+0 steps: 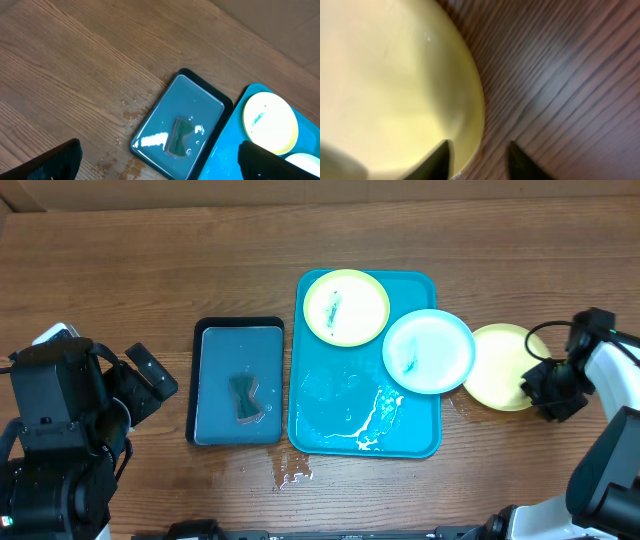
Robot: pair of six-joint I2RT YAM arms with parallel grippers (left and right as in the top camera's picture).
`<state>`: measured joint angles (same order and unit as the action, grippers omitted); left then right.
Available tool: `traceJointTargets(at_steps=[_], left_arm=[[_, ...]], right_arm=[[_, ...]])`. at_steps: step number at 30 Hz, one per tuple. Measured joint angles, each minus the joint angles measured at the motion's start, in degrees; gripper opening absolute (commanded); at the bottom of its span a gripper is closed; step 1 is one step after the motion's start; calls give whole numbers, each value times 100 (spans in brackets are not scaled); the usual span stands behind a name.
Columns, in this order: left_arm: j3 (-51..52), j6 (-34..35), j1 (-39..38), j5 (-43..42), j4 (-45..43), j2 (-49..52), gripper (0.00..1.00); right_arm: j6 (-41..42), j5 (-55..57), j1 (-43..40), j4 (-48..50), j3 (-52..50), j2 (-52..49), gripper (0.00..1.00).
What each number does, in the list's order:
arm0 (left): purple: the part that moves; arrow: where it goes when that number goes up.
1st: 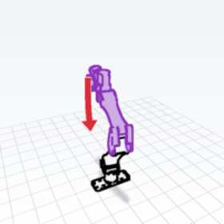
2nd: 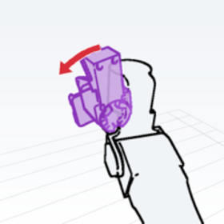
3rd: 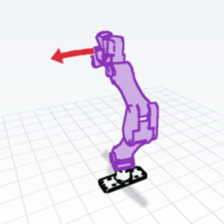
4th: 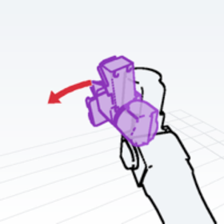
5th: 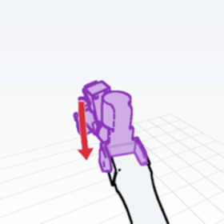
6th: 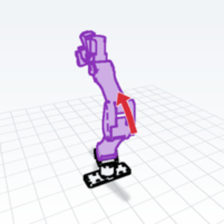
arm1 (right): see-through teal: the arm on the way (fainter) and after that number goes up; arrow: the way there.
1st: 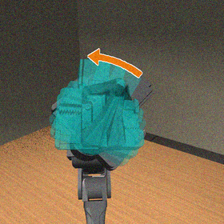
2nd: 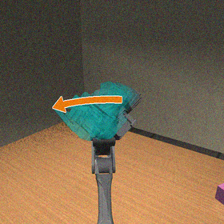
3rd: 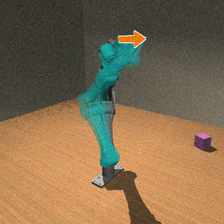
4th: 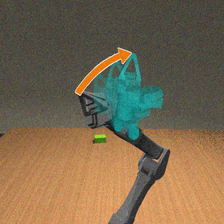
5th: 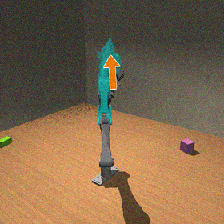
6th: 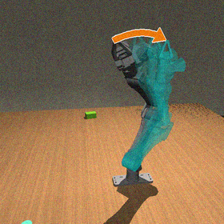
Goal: Clean dirty plates on tray and stack at the side
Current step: 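Carry the yellow plate right and set it on the table, then slide the light-blue plate down on the tray with the right gripper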
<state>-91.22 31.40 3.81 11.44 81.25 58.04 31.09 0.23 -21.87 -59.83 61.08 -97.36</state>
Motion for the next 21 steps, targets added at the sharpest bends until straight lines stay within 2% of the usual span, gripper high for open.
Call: traceJointTargets(at_steps=[4,11,15,21], left_arm=[[0,0,0,0,-2,0,100],[0,0,0,0,0,0,100],[0,0,0,0,0,0,100],[0,0,0,2,2,0,100]], right_arm=[[-142,-138,105,-256,317,0,53],[-1434,-1486,461,101,673,208,57],[-1840,-1779,916,675,629,227,57],[-1945,-1266,1593,1788,85,238,56]])
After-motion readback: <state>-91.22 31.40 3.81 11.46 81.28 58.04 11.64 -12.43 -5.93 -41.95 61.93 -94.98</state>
